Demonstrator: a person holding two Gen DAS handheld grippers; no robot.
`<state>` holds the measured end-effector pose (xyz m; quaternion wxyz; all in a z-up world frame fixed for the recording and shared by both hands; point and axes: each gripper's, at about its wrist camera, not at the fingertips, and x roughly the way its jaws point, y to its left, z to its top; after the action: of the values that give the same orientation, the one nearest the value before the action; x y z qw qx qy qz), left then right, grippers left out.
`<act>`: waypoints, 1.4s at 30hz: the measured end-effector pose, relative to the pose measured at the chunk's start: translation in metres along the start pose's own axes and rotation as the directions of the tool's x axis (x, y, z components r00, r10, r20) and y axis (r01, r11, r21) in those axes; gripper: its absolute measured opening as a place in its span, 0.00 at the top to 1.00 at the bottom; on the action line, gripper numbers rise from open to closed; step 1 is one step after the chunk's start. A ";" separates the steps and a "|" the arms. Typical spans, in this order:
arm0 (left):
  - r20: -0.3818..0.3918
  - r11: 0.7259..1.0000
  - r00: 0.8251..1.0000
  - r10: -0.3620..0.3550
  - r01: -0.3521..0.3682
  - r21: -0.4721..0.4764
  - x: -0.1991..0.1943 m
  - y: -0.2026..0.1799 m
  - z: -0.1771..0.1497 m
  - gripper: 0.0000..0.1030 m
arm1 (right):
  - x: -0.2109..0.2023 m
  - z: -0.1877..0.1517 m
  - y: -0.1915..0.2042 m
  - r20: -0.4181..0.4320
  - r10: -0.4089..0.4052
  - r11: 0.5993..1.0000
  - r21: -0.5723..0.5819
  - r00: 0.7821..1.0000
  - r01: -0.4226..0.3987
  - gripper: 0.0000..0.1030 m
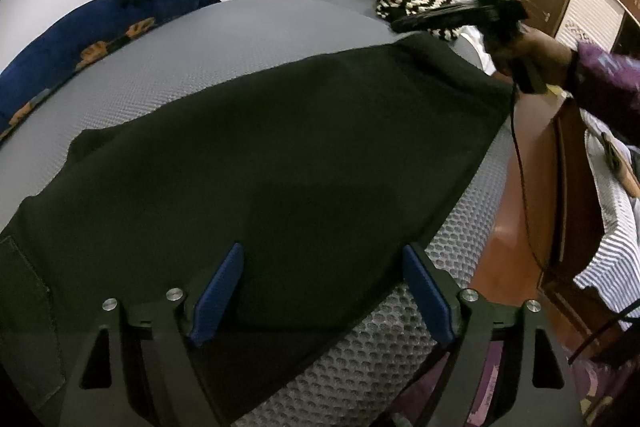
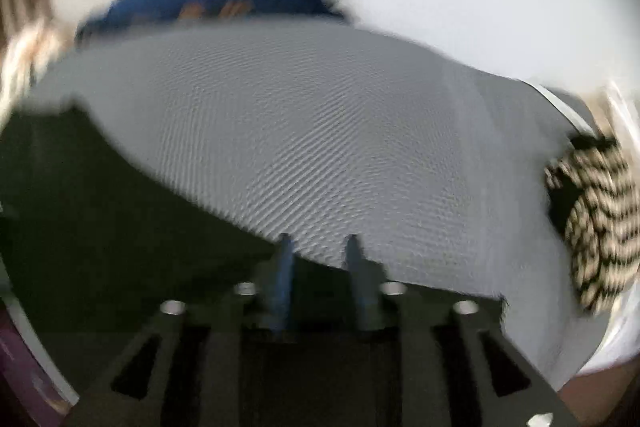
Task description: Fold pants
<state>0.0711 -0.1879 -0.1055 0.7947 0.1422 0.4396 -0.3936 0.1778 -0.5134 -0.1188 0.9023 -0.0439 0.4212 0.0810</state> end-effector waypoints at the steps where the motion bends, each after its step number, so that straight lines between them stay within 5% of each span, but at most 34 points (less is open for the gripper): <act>1: 0.003 1.000 1.000 -0.008 0.008 -0.011 -0.001 0.002 0.000 0.21 | -0.009 -0.004 -0.008 0.032 -0.017 0.999 0.046 0.999 0.016 0.69; 5: 0.006 0.998 0.999 -0.032 0.032 -0.054 -0.002 0.008 -0.002 0.21 | -0.022 -0.034 -0.027 0.051 0.022 0.976 0.217 0.998 -0.032 0.67; 8: 0.008 0.998 1.000 -0.023 0.024 -0.058 -0.004 0.010 -0.003 0.21 | -0.006 -0.064 -0.007 -0.079 -0.053 0.987 0.147 0.995 0.065 0.69; 12: 0.034 0.997 0.999 -0.013 0.016 -0.076 -0.015 0.013 -0.002 0.21 | -0.025 -0.076 -0.003 -0.074 -0.172 0.958 0.221 0.982 0.184 0.63; 15: 0.084 0.995 0.996 -0.007 0.015 -0.098 -0.027 0.021 0.001 0.21 | -0.048 -0.054 0.027 0.081 -0.003 0.978 0.209 0.997 -0.014 0.63; 17: 0.092 0.994 0.996 0.017 -0.007 -0.106 -0.027 0.028 0.004 0.21 | -0.051 -0.029 0.068 0.139 0.167 0.979 0.090 0.976 -0.180 0.63; 20: 0.077 0.989 0.995 0.062 -0.051 -0.136 -0.025 0.043 0.003 0.21 | -0.027 0.012 0.124 0.092 0.401 0.916 -0.059 0.911 -0.397 0.65; 22: 0.088 0.982 0.994 0.057 -0.041 -0.182 -0.030 0.057 -0.002 0.21 | -0.007 0.037 0.161 0.032 0.443 0.884 -0.182 0.896 -0.430 0.64; 24: 0.095 0.979 0.993 0.076 -0.056 -0.198 -0.036 0.065 -0.006 0.21 | 0.014 0.064 0.188 -0.030 0.515 0.825 -0.251 0.856 -0.506 0.64; 27: 0.096 0.973 0.988 0.117 -0.095 -0.210 -0.044 0.077 -0.012 0.21 | 0.037 0.092 0.221 -0.099 0.572 0.761 -0.308 0.815 -0.571 0.64; 33: 0.108 0.956 0.979 0.173 -0.141 -0.256 -0.059 0.102 -0.022 0.21 | 0.078 0.113 0.260 -0.221 0.587 0.703 -0.338 0.779 -0.626 0.64; 36: 0.117 0.951 0.972 0.202 -0.166 -0.262 -0.065 0.111 -0.027 0.21 | 0.092 0.112 0.274 -0.294 0.581 0.674 -0.348 0.759 -0.652 0.73; 38: 0.120 0.948 0.968 0.221 -0.184 -0.261 -0.069 0.116 -0.031 0.21 | 0.096 0.113 0.282 -0.323 0.606 0.641 -0.343 0.726 -0.687 0.79; 40: 0.122 0.946 0.963 0.238 -0.202 -0.255 -0.070 0.120 -0.035 0.21 | 0.099 0.112 0.291 -0.336 0.582 0.643 -0.366 0.740 -0.672 0.79; 42: 0.109 0.943 0.962 0.252 -0.218 -0.253 -0.070 0.123 -0.038 0.21 | 0.106 0.117 0.291 -0.341 0.590 0.649 -0.339 0.732 -0.681 0.79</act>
<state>0.1196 -0.0515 -0.0855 0.8762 0.0695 0.4067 -0.2491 0.2793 -0.1988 -0.1282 0.7334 -0.1040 0.4678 0.4821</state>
